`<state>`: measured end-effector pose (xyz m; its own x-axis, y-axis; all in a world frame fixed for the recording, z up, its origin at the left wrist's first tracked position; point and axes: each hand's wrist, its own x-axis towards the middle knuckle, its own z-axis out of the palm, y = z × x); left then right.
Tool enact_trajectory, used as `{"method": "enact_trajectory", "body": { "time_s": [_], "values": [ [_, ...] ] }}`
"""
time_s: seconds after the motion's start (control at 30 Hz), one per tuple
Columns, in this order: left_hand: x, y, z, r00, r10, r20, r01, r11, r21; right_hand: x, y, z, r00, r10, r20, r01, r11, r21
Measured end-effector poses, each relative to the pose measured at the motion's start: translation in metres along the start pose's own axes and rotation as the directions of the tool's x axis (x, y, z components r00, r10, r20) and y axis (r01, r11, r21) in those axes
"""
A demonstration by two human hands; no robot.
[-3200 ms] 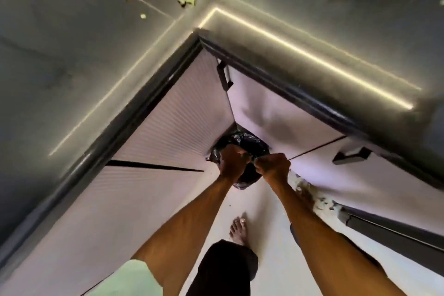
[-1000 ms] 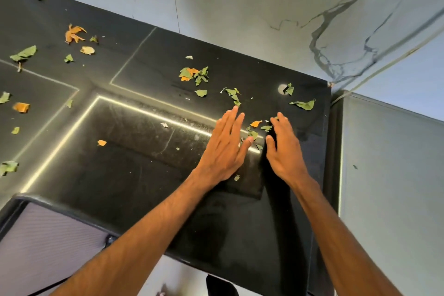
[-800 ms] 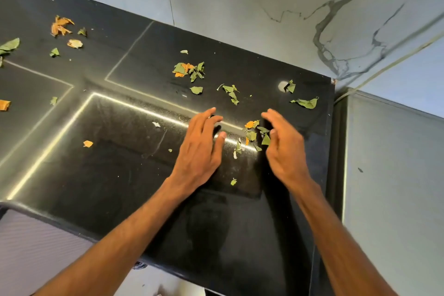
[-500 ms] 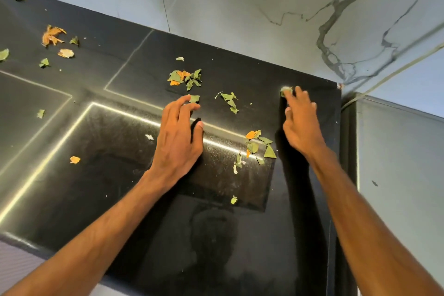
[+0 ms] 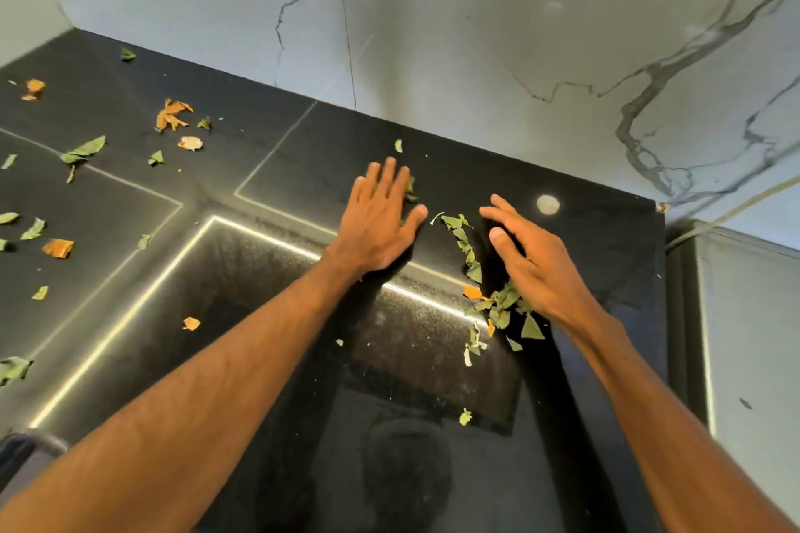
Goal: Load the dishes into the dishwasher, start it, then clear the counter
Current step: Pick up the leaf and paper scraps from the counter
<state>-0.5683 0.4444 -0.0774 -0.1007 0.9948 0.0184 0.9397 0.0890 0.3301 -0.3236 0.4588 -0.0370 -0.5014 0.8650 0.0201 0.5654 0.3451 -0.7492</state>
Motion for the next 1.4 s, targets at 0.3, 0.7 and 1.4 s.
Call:
{"method": "enact_trajectory", "body": {
  "time_s": [0.3, 0.7, 1.4],
  "values": [
    [-0.103, 0.020, -0.021, 0.948, 0.319, -0.003, -0.289, 0.853, -0.434, 0.048, -0.006, 0.027, 0.956, -0.009, 0.293, 0.054, 0.988, -0.145],
    [-0.153, -0.046, -0.016, 0.998, -0.050, -0.023, 0.052, 0.992, 0.112, 0.096, -0.009, 0.019, 0.966, -0.110, 0.234, 0.148, 0.977, -0.151],
    [-0.144, 0.027, 0.007, 0.989, 0.117, -0.096, -0.127, 0.986, -0.111, -0.048, -0.024, -0.007, 0.961, -0.181, 0.209, 0.191, 0.981, -0.029]
  ]
}}
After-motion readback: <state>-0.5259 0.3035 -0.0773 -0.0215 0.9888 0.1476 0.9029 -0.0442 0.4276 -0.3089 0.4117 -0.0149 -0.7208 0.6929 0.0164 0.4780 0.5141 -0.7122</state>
